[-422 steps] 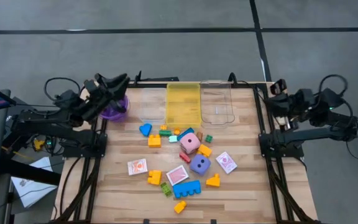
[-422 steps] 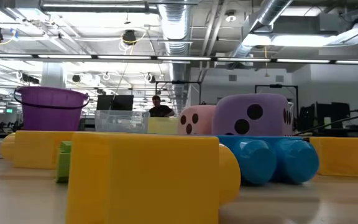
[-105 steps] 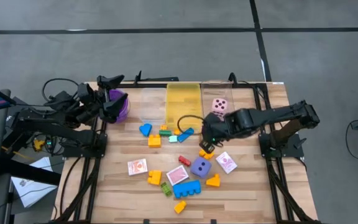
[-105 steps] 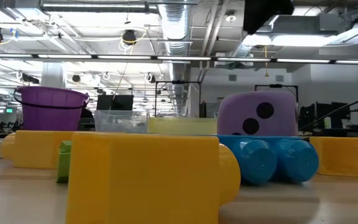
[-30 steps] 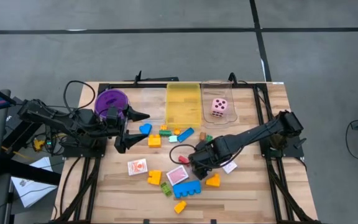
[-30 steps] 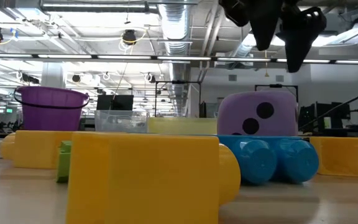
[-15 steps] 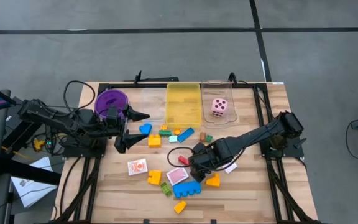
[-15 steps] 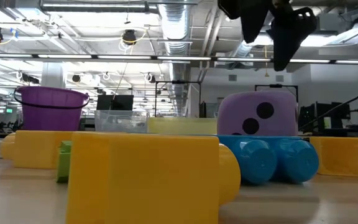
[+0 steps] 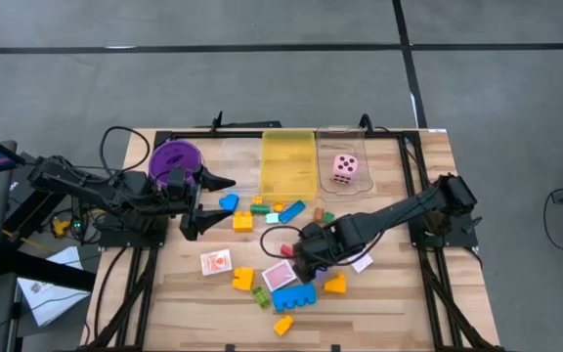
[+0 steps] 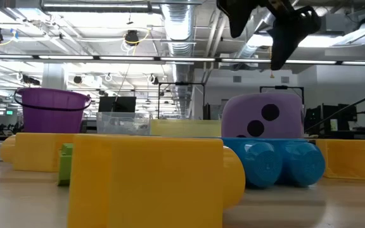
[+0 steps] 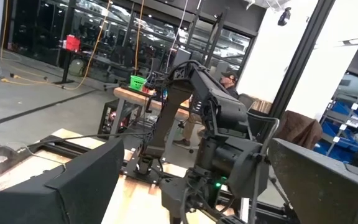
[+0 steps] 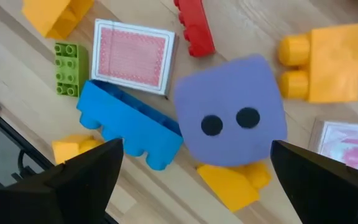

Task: Pick & Place Toys
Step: Put the violet dice into the transparent bin

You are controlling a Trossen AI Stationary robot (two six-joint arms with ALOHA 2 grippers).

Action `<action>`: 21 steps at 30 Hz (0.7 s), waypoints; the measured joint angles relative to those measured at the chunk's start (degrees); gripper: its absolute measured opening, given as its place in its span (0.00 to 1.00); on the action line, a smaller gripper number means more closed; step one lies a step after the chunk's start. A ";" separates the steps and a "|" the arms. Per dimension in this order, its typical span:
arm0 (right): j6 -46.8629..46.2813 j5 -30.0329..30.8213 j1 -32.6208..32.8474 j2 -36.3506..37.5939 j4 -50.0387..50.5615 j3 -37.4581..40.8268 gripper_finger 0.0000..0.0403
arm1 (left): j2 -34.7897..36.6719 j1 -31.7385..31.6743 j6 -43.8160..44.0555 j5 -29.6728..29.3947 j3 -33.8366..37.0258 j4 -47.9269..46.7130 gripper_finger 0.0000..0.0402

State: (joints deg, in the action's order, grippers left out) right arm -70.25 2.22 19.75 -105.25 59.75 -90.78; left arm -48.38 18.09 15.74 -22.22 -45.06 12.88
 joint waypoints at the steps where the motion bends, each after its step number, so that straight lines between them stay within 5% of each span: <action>1: 0.17 0.09 -0.37 0.00 -0.64 0.00 0.99 | 0.00 0.00 0.05 0.00 0.00 0.00 0.99; 5: 3.02 1.52 -2.29 0.00 0.45 0.00 0.99 | 0.00 0.00 1.15 0.00 0.00 0.00 0.99; 16: -12.57 8.38 -2.02 0.00 19.15 0.00 0.99 | 0.00 0.00 1.21 -0.01 0.00 -0.02 0.99; 21: -31.46 9.70 0.85 0.84 31.06 0.01 0.99 | 0.00 -0.11 1.21 -0.02 0.00 -0.02 0.99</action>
State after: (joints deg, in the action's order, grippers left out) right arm -101.71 11.92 20.61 -104.41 90.81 -90.77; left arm -48.38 17.98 16.95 -22.24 -45.06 12.86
